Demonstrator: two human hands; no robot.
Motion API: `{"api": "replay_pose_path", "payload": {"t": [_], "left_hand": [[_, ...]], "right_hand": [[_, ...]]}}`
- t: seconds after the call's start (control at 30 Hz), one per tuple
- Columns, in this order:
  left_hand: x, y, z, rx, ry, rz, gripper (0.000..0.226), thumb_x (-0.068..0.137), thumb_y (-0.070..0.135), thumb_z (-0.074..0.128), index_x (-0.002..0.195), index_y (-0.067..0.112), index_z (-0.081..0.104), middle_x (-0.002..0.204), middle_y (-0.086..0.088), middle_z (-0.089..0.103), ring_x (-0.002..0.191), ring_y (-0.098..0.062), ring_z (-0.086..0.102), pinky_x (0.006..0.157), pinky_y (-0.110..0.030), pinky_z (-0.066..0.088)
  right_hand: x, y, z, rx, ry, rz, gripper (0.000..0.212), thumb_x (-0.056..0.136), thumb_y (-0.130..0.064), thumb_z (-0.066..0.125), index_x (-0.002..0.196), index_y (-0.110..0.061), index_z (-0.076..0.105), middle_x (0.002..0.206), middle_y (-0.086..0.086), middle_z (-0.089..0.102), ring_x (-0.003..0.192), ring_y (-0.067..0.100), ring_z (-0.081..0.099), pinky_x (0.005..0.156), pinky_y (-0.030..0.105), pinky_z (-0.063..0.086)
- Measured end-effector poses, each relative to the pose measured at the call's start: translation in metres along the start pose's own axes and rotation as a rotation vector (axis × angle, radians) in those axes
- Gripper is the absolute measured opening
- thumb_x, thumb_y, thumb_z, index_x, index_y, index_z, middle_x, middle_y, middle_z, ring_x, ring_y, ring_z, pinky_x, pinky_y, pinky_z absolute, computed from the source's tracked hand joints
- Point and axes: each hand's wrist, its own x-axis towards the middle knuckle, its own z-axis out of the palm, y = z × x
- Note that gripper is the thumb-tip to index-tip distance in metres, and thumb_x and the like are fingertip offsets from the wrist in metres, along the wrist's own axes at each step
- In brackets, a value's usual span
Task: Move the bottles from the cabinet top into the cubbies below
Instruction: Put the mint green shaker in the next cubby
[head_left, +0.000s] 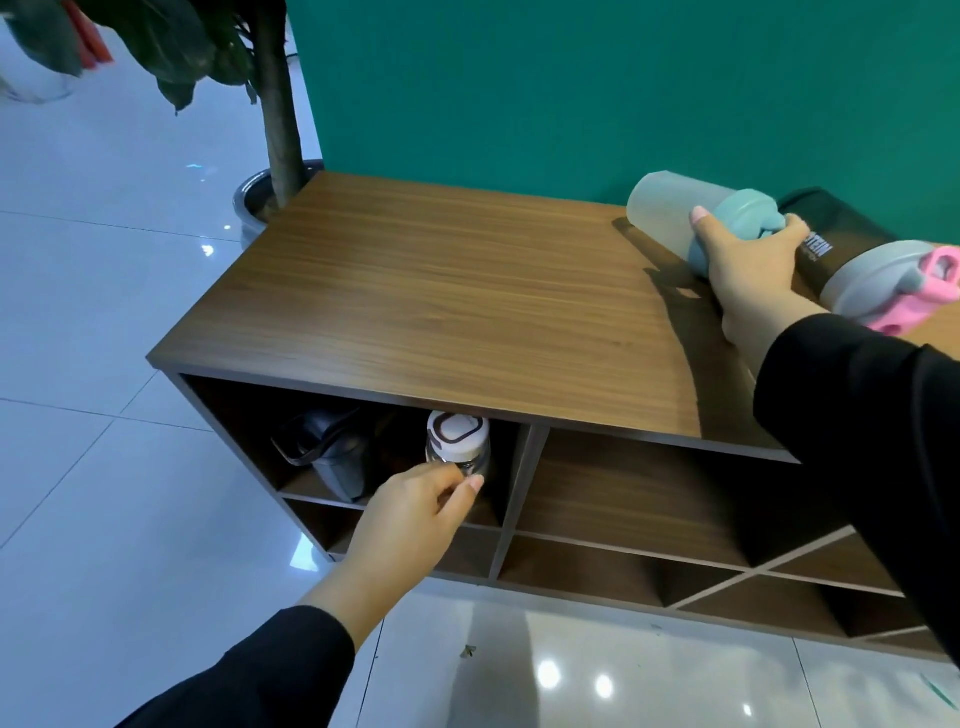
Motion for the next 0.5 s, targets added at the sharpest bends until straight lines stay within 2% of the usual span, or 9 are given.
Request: {"api": "replay_pose_path", "payload": {"t": [0.07, 0.2, 0.33, 0.43, 0.5], "left_hand": [[0.000, 0.001, 0.000, 0.017, -0.012, 0.013, 0.047, 0.098, 0.034, 0.056, 0.058, 0.041, 0.034, 0.056, 0.009, 0.041, 0.051, -0.006, 0.042, 0.053, -0.016, 0.028], [0.001, 0.005, -0.003, 0.008, 0.012, 0.018, 0.043, 0.099, 0.035, 0.055, 0.060, 0.041, 0.036, 0.058, 0.010, 0.043, 0.053, -0.006, 0.044, 0.054, -0.014, 0.029], [0.000, 0.011, -0.009, -0.061, 0.055, 0.049, 0.032, 0.097, 0.040, 0.049, 0.066, 0.036, 0.047, 0.060, 0.010, 0.046, 0.055, -0.008, 0.048, 0.055, -0.017, 0.037], [-0.008, 0.027, -0.021, -0.154, 0.214, 0.178, 0.035, 0.097, 0.035, 0.048, 0.064, 0.039, 0.041, 0.058, 0.011, 0.041, 0.055, -0.007, 0.045, 0.056, -0.014, 0.035], [-0.017, 0.043, -0.032, -0.237, 0.359, 0.286, 0.029, 0.096, 0.033, 0.053, 0.067, 0.032, 0.049, 0.065, 0.011, 0.045, 0.060, -0.002, 0.047, 0.060, -0.010, 0.036]], "right_hand": [[-0.004, -0.001, 0.001, 0.005, 0.022, -0.022, 0.095, 0.064, -0.061, 0.075, 0.141, -0.024, 0.033, 0.127, 0.003, 0.050, 0.114, 0.021, 0.055, 0.099, 0.036, 0.045], [-0.032, -0.007, -0.005, 0.069, 0.037, -0.181, 0.093, 0.063, -0.058, 0.077, 0.139, -0.024, 0.035, 0.132, 0.004, 0.051, 0.113, 0.016, 0.057, 0.103, 0.037, 0.048], [-0.099, -0.023, -0.034, 0.145, -0.089, -0.376, 0.085, 0.077, -0.035, 0.081, 0.143, -0.019, 0.030, 0.138, 0.006, 0.046, 0.118, 0.010, 0.058, 0.102, 0.027, 0.049], [-0.161, -0.029, -0.073, 0.128, -0.150, -0.501, 0.079, 0.076, -0.025, 0.084, 0.136, -0.019, 0.033, 0.139, 0.012, 0.045, 0.121, 0.018, 0.056, 0.098, 0.028, 0.051], [-0.201, -0.028, -0.103, 0.073, -0.191, -0.573, 0.080, 0.069, -0.028, 0.086, 0.133, -0.025, 0.039, 0.134, -0.002, 0.047, 0.119, 0.009, 0.055, 0.091, 0.016, 0.048]]}}
